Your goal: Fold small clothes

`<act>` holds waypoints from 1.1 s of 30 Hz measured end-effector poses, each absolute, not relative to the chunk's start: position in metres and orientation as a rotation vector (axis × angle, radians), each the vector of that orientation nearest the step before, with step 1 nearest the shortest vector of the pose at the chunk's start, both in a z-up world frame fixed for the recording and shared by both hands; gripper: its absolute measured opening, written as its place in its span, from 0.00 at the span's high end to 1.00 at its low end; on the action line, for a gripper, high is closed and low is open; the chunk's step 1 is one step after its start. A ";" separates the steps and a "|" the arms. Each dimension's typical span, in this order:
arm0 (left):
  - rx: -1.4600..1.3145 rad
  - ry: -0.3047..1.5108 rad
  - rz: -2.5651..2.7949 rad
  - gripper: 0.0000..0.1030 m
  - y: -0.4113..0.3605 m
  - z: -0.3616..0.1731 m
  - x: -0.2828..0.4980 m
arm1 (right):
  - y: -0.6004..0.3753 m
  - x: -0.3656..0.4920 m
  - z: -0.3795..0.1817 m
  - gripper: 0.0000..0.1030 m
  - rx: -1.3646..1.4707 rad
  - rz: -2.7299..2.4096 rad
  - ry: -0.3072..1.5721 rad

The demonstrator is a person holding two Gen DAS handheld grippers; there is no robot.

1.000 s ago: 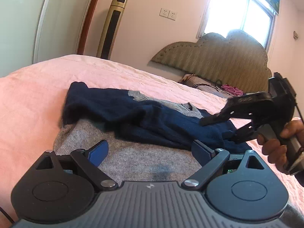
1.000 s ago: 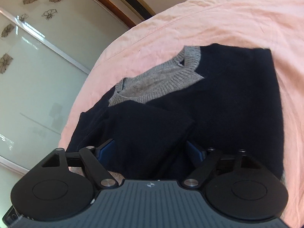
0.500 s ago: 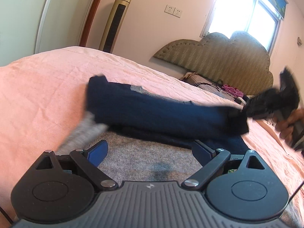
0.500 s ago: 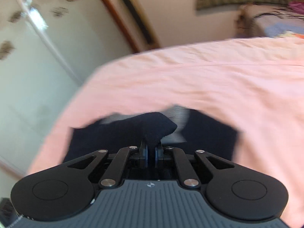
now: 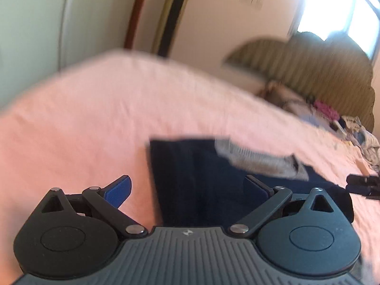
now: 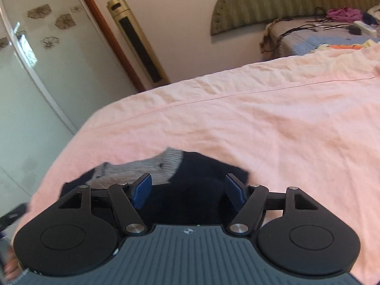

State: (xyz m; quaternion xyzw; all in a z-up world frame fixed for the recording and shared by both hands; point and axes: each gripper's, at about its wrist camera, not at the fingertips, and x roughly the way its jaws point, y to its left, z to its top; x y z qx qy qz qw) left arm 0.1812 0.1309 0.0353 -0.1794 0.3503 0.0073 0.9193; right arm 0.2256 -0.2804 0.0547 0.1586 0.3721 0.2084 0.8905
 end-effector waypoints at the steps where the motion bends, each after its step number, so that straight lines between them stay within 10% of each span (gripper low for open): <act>1: -0.401 0.762 0.046 0.11 0.133 0.026 0.192 | -0.273 0.227 0.051 0.33 0.314 0.446 0.787; 2: -0.387 0.750 0.066 0.18 0.131 0.020 0.196 | -0.265 0.228 0.046 0.33 0.282 0.445 0.796; 3: -0.339 0.733 0.075 0.59 0.126 0.018 0.198 | -0.257 0.227 0.042 0.33 0.241 0.439 0.802; 4: -0.296 0.756 0.065 0.79 0.120 0.016 0.204 | -0.251 0.227 0.037 0.33 0.208 0.439 0.809; 6: -0.226 0.745 0.072 0.93 0.107 0.020 0.204 | -0.240 0.227 0.024 0.34 0.154 0.428 0.833; 12: 0.065 0.723 0.143 0.95 0.094 0.012 0.213 | -0.225 0.201 0.020 0.29 0.042 0.389 0.820; 16: 0.175 0.682 0.108 0.93 0.072 0.016 0.193 | -0.199 0.197 0.013 0.08 -0.110 0.404 0.794; 20: 0.137 0.571 0.045 0.86 0.078 0.049 0.167 | -0.207 0.201 0.042 0.18 -0.036 0.498 0.776; 22: 0.124 0.530 0.025 0.62 0.080 0.067 0.181 | -0.216 0.212 0.054 0.16 -0.032 0.505 0.715; 24: 0.130 0.516 0.021 0.14 0.078 0.074 0.205 | -0.217 0.239 0.056 0.16 -0.074 0.469 0.720; 25: 0.141 0.516 -0.005 0.10 0.075 0.073 0.219 | -0.218 0.256 0.055 0.18 -0.081 0.454 0.733; 29: 0.244 0.646 -0.070 0.13 0.051 0.045 0.280 | -0.212 0.313 0.048 0.25 -0.056 0.461 0.786; 33: 0.258 0.766 -0.078 0.63 0.039 0.015 0.317 | -0.192 0.339 0.023 0.29 -0.123 0.488 0.868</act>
